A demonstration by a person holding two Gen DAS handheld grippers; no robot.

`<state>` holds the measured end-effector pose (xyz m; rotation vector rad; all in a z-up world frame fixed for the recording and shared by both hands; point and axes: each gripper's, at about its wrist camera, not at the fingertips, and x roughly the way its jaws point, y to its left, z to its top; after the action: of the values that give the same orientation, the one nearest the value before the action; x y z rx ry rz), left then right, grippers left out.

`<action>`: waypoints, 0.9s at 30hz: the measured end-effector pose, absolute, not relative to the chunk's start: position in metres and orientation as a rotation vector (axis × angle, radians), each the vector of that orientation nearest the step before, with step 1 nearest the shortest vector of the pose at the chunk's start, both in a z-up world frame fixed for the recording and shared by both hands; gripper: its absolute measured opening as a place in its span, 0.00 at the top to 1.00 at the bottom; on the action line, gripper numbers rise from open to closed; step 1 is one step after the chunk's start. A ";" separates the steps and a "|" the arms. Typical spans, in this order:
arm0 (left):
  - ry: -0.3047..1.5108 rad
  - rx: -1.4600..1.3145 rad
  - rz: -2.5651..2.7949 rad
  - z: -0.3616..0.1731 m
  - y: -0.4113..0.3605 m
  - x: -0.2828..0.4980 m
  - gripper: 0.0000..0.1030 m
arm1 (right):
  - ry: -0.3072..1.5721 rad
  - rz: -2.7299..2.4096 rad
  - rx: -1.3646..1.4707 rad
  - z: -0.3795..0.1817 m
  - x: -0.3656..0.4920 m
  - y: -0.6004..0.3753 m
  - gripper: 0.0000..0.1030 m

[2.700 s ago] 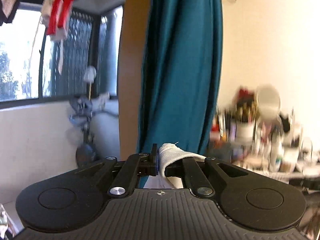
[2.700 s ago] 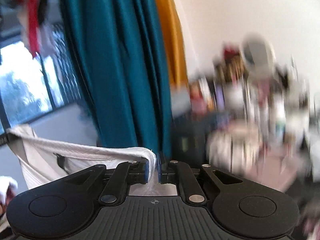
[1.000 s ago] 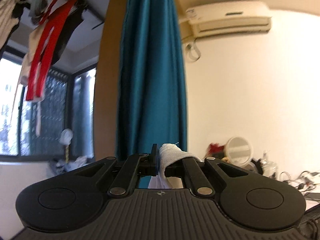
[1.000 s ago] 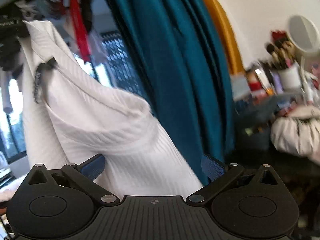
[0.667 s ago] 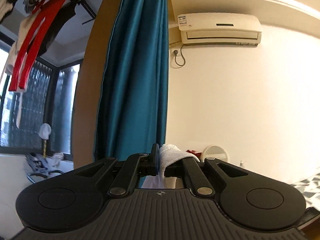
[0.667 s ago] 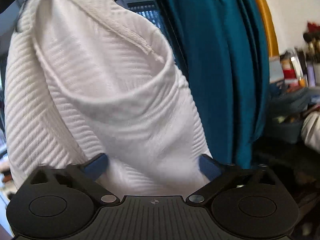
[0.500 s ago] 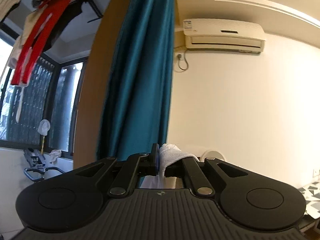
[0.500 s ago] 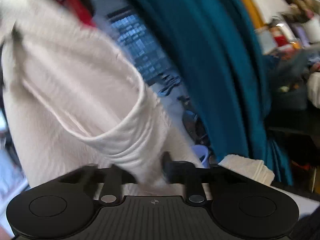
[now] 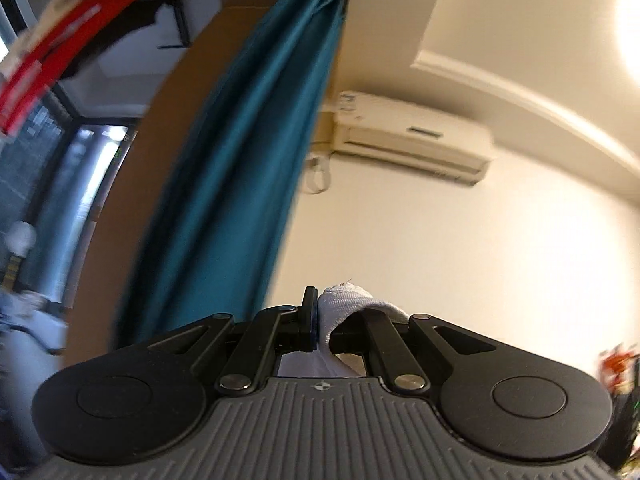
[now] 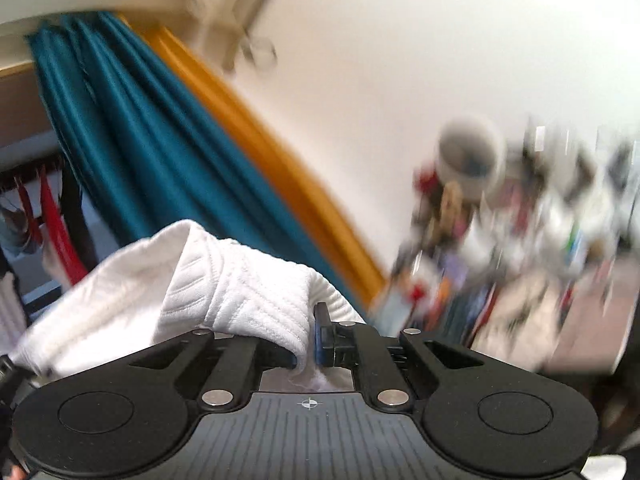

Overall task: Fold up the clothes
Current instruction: 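Carry the held jacket with both grippers across the room toward the bed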

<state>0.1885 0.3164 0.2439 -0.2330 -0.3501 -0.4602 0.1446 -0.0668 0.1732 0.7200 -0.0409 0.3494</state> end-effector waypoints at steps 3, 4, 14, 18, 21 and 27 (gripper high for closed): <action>-0.366 -0.257 -0.551 0.261 0.285 0.184 0.96 | -0.140 0.276 0.650 0.213 0.113 -0.101 0.94; -0.371 -0.266 -0.581 0.267 0.274 0.182 0.96 | -0.167 0.252 0.630 0.225 0.102 -0.112 0.95; -0.406 -0.307 -0.878 0.311 0.143 0.134 0.96 | -0.344 0.050 0.469 0.296 -0.043 -0.243 0.95; -0.375 -0.371 -0.970 0.304 0.067 0.089 0.96 | -0.359 -0.013 0.436 0.281 -0.113 -0.312 0.95; -0.339 -0.373 -1.016 0.297 0.000 0.055 0.96 | -0.327 -0.026 0.438 0.269 -0.171 -0.373 0.95; -0.251 -0.367 -1.171 0.288 -0.122 0.009 0.96 | -0.279 -0.106 0.417 0.252 -0.262 -0.472 0.95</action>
<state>0.0093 -0.1215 0.2878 -0.3673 -0.2512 -1.1705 -0.2622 -0.4718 0.2520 0.4170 -0.2786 -0.1060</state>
